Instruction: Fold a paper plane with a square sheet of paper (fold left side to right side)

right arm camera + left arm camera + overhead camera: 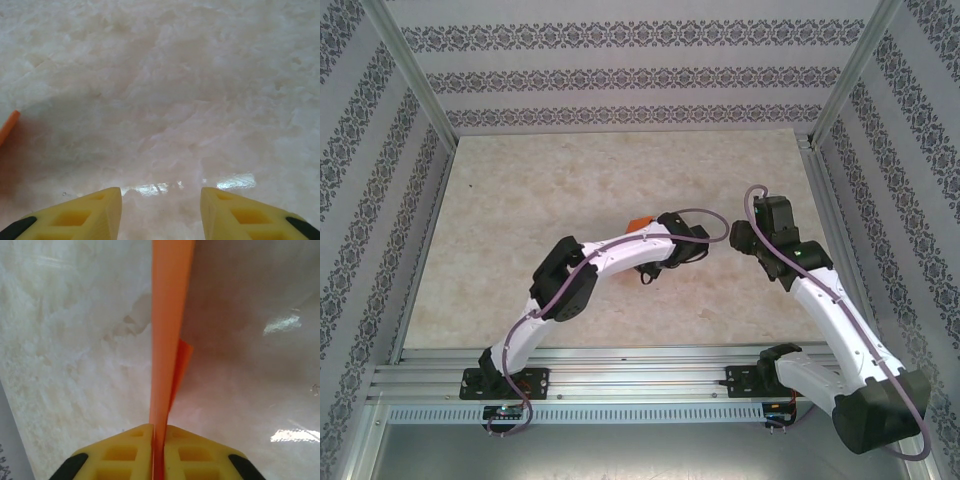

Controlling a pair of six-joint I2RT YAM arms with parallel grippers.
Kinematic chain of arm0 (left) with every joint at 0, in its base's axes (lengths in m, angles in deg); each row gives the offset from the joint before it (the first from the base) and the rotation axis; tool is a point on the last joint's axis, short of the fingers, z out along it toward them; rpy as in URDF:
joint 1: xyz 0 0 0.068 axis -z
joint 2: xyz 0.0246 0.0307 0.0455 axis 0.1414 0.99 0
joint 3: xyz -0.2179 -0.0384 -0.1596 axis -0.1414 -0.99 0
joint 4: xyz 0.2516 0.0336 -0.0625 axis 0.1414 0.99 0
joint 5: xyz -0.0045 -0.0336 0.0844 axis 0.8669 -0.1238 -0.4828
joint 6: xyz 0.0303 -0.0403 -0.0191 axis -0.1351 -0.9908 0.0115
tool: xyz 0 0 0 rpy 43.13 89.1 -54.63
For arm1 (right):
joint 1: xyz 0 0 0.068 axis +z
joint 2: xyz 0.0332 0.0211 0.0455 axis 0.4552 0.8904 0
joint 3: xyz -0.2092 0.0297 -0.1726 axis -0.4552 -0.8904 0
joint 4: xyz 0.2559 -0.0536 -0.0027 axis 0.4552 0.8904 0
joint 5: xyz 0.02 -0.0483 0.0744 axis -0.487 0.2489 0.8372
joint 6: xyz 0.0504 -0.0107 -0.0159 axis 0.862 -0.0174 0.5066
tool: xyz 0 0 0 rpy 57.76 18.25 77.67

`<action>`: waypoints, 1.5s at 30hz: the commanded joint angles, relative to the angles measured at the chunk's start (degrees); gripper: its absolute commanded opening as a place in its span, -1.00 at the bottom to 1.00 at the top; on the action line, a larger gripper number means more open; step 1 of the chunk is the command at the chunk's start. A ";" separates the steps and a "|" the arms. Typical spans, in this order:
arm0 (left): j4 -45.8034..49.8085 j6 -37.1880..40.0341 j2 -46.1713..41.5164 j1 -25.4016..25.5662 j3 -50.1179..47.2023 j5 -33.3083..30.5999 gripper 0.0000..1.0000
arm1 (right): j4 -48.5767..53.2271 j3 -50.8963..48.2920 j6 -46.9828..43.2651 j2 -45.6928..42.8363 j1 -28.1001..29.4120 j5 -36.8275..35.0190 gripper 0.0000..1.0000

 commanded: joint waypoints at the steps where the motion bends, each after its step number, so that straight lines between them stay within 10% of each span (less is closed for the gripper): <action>1: 2.73 1.77 2.13 0.62 4.05 3.47 -0.61 | 2.37 -0.67 0.27 -1.23 -0.64 -1.61 -0.08; 13: -29.49 8.62 -19.86 -5.67 -17.46 30.11 0.07 | 0.04 -2.32 4.60 -3.07 -2.56 11.87 -0.03; 27: -67.85 -1.50 -63.05 -30.11 -68.45 48.59 0.59 | -33.18 -2.09 27.32 27.78 14.78 24.56 -0.04; 45: -76.29 -0.50 -57.63 -35.44 -73.73 58.40 0.69 | -32.67 11.17 25.71 48.67 18.63 20.82 -0.32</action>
